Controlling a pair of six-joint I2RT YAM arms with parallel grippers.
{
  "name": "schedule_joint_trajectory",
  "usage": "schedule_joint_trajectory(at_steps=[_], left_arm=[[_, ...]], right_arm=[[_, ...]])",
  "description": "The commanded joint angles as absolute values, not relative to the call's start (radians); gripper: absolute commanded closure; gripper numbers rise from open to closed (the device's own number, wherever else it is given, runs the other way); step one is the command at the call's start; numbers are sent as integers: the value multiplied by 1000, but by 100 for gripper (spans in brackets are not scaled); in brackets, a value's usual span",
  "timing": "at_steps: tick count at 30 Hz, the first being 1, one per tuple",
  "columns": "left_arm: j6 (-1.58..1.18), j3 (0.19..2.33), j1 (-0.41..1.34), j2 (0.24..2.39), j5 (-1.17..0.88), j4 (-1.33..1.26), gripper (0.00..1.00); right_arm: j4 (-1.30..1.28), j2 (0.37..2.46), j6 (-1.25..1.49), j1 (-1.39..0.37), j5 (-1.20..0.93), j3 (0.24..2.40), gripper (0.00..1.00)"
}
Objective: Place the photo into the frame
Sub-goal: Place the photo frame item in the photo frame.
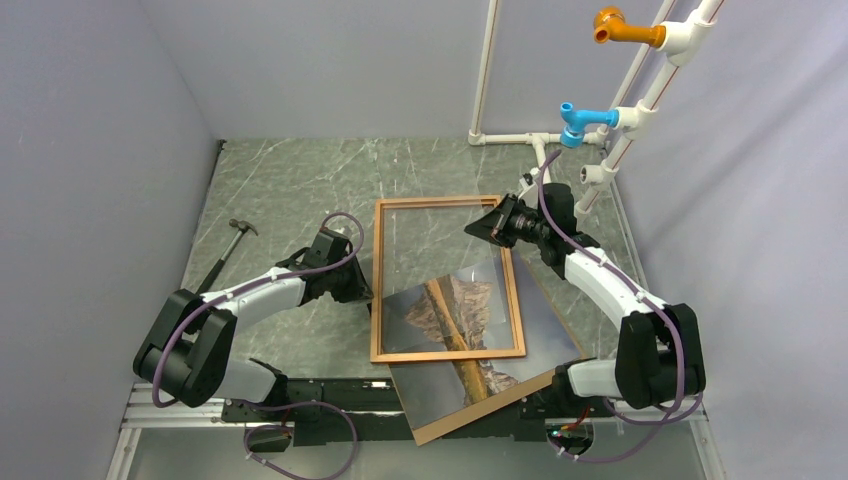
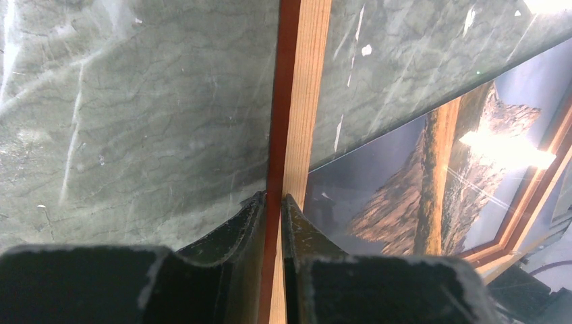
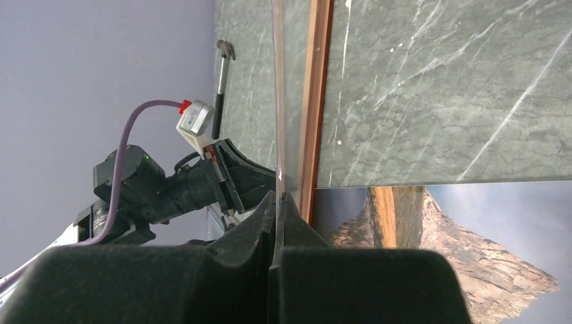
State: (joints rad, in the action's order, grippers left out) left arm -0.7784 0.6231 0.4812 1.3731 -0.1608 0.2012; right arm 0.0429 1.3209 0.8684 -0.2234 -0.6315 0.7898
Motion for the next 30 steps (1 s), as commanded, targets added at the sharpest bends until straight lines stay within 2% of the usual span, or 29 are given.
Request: schedule_joint_trajectory(at_steps=[1, 16, 25, 30], left_arm=[[-748, 624, 489, 1406, -130, 247, 82], [-746, 624, 488, 1404, -131, 251, 82], [-744, 629, 492, 1407, -133, 252, 82], [-744, 635, 496, 1413, -137, 251, 82]], right_arm=[[9, 1301, 851, -236, -621, 790, 100], [-102, 1297, 809, -227, -557, 746, 100], [-225, 1300, 632, -226, -476, 822, 100], [-191, 1319, 618, -226, -503, 811, 100]])
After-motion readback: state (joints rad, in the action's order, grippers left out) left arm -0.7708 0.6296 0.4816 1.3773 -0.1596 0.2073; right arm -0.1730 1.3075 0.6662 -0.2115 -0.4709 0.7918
